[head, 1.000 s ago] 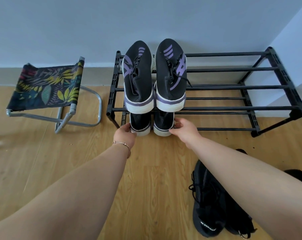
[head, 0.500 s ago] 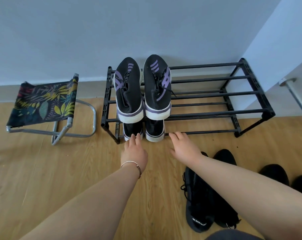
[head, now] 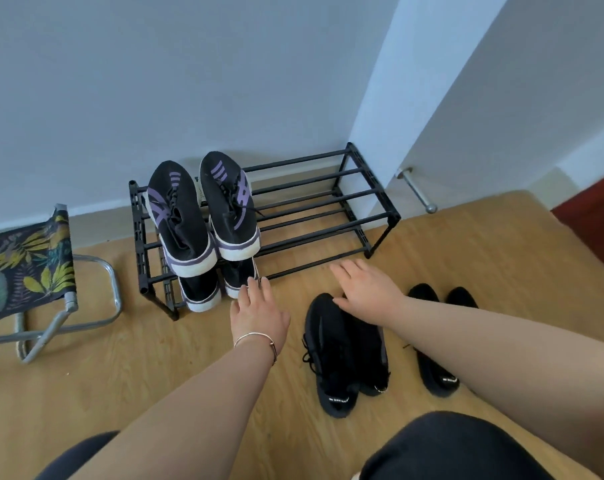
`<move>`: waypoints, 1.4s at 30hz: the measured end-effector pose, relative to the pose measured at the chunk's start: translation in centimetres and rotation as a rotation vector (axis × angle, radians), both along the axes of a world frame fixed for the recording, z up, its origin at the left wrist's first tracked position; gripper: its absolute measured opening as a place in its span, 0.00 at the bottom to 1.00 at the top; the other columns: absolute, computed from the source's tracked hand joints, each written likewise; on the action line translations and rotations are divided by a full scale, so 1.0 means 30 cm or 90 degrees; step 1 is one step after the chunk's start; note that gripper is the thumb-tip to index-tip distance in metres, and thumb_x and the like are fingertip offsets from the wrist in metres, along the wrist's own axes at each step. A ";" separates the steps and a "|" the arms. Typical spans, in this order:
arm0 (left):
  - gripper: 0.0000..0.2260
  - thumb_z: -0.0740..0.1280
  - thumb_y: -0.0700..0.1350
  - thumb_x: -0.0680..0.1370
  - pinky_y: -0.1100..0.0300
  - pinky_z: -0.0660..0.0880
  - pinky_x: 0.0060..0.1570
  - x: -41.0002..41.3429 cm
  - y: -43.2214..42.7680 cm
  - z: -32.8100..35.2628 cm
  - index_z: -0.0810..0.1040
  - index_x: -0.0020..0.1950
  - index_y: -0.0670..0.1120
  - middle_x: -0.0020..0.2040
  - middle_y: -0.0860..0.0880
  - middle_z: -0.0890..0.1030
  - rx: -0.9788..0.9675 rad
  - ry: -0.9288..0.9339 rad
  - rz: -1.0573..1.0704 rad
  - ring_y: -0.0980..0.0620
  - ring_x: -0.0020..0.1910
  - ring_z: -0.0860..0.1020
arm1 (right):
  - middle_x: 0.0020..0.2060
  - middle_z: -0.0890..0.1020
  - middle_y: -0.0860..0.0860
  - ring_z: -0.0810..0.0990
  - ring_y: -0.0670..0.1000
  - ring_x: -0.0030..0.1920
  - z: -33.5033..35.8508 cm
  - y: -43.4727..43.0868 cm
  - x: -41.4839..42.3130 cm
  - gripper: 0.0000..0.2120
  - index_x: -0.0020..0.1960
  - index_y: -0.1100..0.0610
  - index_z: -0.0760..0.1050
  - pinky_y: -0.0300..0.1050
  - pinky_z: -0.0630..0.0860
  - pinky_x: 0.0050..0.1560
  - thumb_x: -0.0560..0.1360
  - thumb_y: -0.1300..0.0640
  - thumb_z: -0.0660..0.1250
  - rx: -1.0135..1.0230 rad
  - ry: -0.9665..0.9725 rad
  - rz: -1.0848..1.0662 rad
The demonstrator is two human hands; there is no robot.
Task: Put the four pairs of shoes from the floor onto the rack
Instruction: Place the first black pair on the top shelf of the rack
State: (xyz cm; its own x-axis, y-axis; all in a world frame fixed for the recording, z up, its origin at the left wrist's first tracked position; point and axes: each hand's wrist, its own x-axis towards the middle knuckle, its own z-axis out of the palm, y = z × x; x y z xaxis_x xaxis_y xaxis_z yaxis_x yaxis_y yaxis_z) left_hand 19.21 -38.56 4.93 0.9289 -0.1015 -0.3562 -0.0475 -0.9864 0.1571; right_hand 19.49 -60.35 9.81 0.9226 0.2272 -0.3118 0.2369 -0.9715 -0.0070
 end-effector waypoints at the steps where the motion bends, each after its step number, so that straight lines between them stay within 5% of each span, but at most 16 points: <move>1: 0.33 0.55 0.57 0.81 0.46 0.58 0.76 0.000 -0.016 0.021 0.46 0.81 0.45 0.82 0.42 0.51 0.001 -0.004 -0.013 0.42 0.80 0.53 | 0.69 0.73 0.56 0.71 0.58 0.67 0.028 -0.022 -0.015 0.31 0.76 0.58 0.63 0.53 0.75 0.64 0.79 0.42 0.63 -0.005 -0.003 -0.015; 11: 0.33 0.55 0.59 0.81 0.48 0.68 0.68 -0.027 -0.214 -0.023 0.50 0.81 0.44 0.80 0.42 0.55 0.045 0.021 -0.092 0.39 0.74 0.64 | 0.66 0.73 0.56 0.73 0.57 0.62 0.004 -0.294 -0.157 0.30 0.76 0.59 0.62 0.51 0.77 0.54 0.81 0.42 0.59 0.000 0.000 -0.093; 17: 0.30 0.58 0.56 0.82 0.48 0.72 0.63 -0.100 -0.322 -0.183 0.55 0.78 0.41 0.75 0.39 0.63 -0.050 0.167 0.021 0.38 0.67 0.71 | 0.73 0.70 0.58 0.70 0.59 0.71 -0.168 -0.415 -0.261 0.31 0.79 0.58 0.58 0.56 0.74 0.67 0.82 0.41 0.58 0.114 0.105 -0.206; 23: 0.27 0.60 0.55 0.82 0.49 0.76 0.53 -0.145 -0.335 -0.308 0.61 0.75 0.41 0.70 0.39 0.69 -0.084 0.258 0.100 0.39 0.61 0.77 | 0.67 0.75 0.57 0.76 0.57 0.64 -0.390 -0.423 -0.351 0.28 0.76 0.57 0.64 0.51 0.76 0.59 0.82 0.42 0.60 0.215 0.177 -0.345; 29: 0.25 0.64 0.53 0.80 0.46 0.76 0.59 -0.179 -0.334 -0.389 0.64 0.74 0.43 0.65 0.41 0.75 -0.209 0.340 0.209 0.40 0.59 0.78 | 0.62 0.79 0.58 0.78 0.59 0.63 -0.532 -0.408 -0.360 0.25 0.72 0.59 0.70 0.52 0.75 0.62 0.83 0.43 0.59 0.302 0.218 -0.498; 34: 0.24 0.64 0.54 0.80 0.53 0.76 0.50 -0.182 -0.337 -0.436 0.66 0.72 0.44 0.60 0.45 0.79 -0.308 0.343 0.382 0.44 0.52 0.79 | 0.61 0.82 0.54 0.80 0.55 0.57 -0.595 -0.398 -0.338 0.21 0.73 0.52 0.69 0.49 0.77 0.58 0.83 0.45 0.58 0.451 0.248 -0.698; 37: 0.23 0.65 0.53 0.79 0.47 0.78 0.58 -0.208 -0.322 -0.468 0.69 0.71 0.45 0.63 0.43 0.80 -0.384 0.342 0.491 0.41 0.56 0.81 | 0.62 0.81 0.54 0.81 0.57 0.59 -0.628 -0.394 -0.357 0.25 0.74 0.52 0.68 0.58 0.80 0.60 0.81 0.42 0.62 0.491 0.284 -0.780; 42: 0.23 0.70 0.47 0.78 0.43 0.76 0.63 -0.232 -0.299 -0.504 0.70 0.71 0.44 0.65 0.45 0.79 -0.494 0.379 0.533 0.43 0.60 0.80 | 0.62 0.81 0.51 0.81 0.54 0.59 -0.660 -0.402 -0.375 0.28 0.71 0.56 0.72 0.54 0.80 0.62 0.77 0.42 0.69 0.582 0.319 -0.830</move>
